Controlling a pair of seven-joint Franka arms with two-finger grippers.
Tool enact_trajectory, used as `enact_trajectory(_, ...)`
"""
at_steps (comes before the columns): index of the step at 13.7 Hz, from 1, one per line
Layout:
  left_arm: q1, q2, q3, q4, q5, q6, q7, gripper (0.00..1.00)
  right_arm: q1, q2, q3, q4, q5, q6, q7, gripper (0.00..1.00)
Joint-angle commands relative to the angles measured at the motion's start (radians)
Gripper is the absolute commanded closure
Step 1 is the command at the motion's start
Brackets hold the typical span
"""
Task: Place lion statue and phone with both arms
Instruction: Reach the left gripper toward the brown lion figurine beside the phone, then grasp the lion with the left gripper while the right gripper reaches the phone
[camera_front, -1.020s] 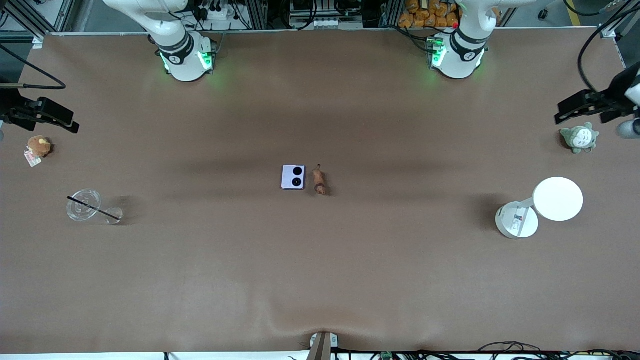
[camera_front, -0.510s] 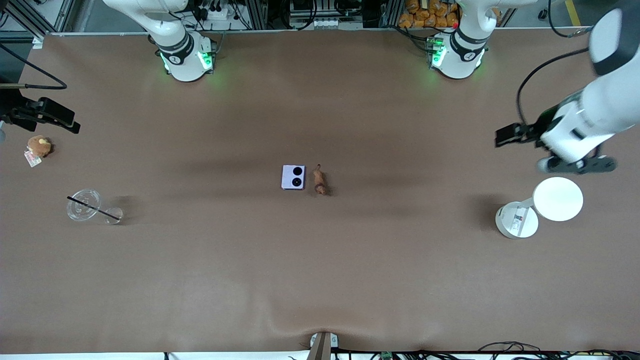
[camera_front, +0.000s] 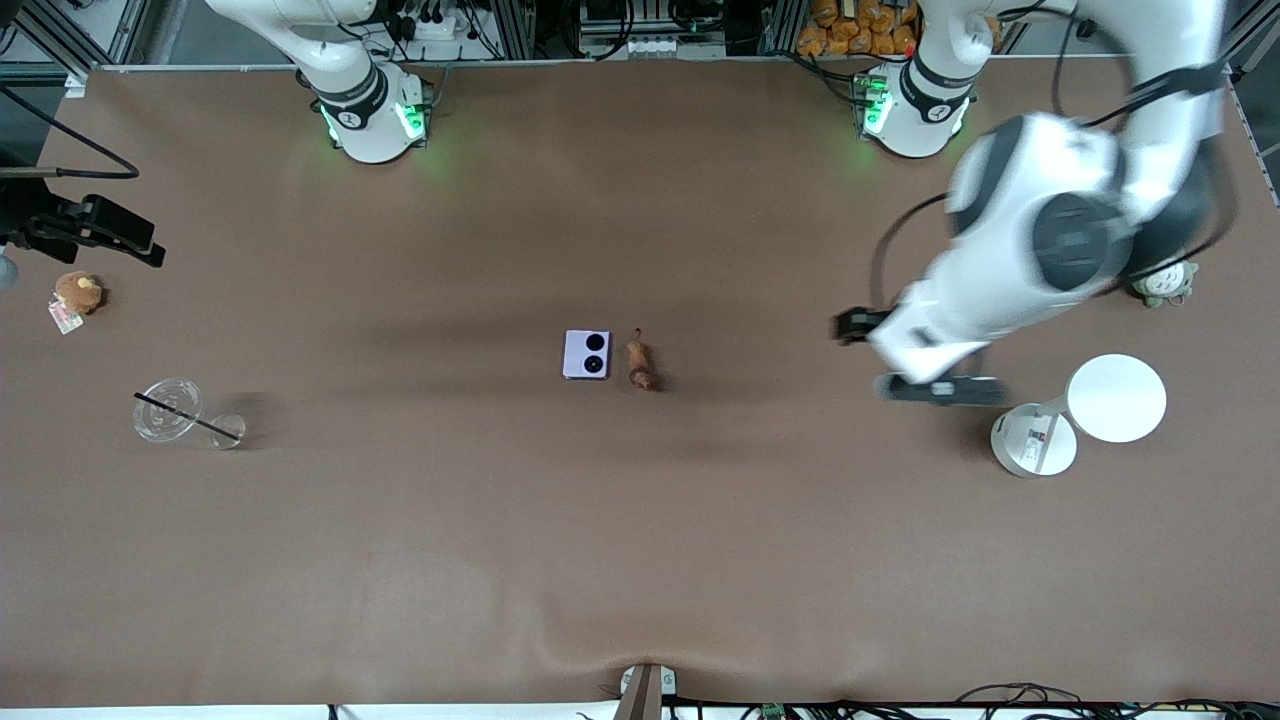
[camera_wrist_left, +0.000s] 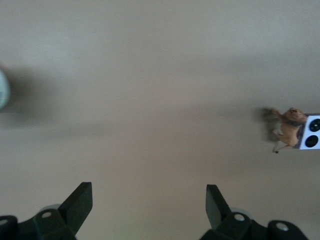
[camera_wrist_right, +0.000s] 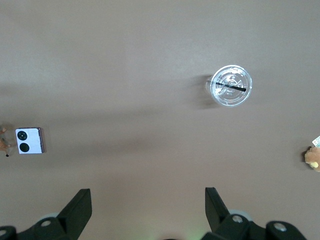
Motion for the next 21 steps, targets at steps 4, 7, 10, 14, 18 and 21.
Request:
enact_trajectory(4, -0.160, 0.143, 0.005, 0.051, -0.008, 0.155, -0.156, 0.00, 0.070, 0.006, -0.004, -0.002, -0.008, 0.002, 0.055, 0.00)
enact_trajectory(7, -0.257, 0.201, 0.005, 0.054, -0.010, 0.237, -0.235, 0.00, 0.087, 0.013, -0.004, -0.002, -0.008, 0.005, 0.078, 0.00)
enact_trajectory(10, -0.303, 0.296, 0.008, 0.090, -0.005, 0.332, -0.326, 0.00, 0.087, 0.014, -0.004, -0.002, -0.006, 0.005, 0.078, 0.00)
enact_trajectory(14, -0.355, 0.426, 0.015, 0.192, -0.002, 0.441, -0.423, 0.00, 0.098, 0.025, -0.004, 0.000, -0.003, 0.006, 0.078, 0.00)
enact_trajectory(18, -0.401, 0.486, 0.038, 0.203, 0.001, 0.531, -0.473, 0.00, 0.127, 0.046, -0.004, 0.000, 0.005, 0.016, 0.080, 0.00)
enact_trajectory(21, -0.414, 0.497, 0.043, 0.197, 0.014, 0.541, -0.469, 0.00, 0.182, 0.072, -0.004, 0.000, 0.005, 0.051, 0.162, 0.00)
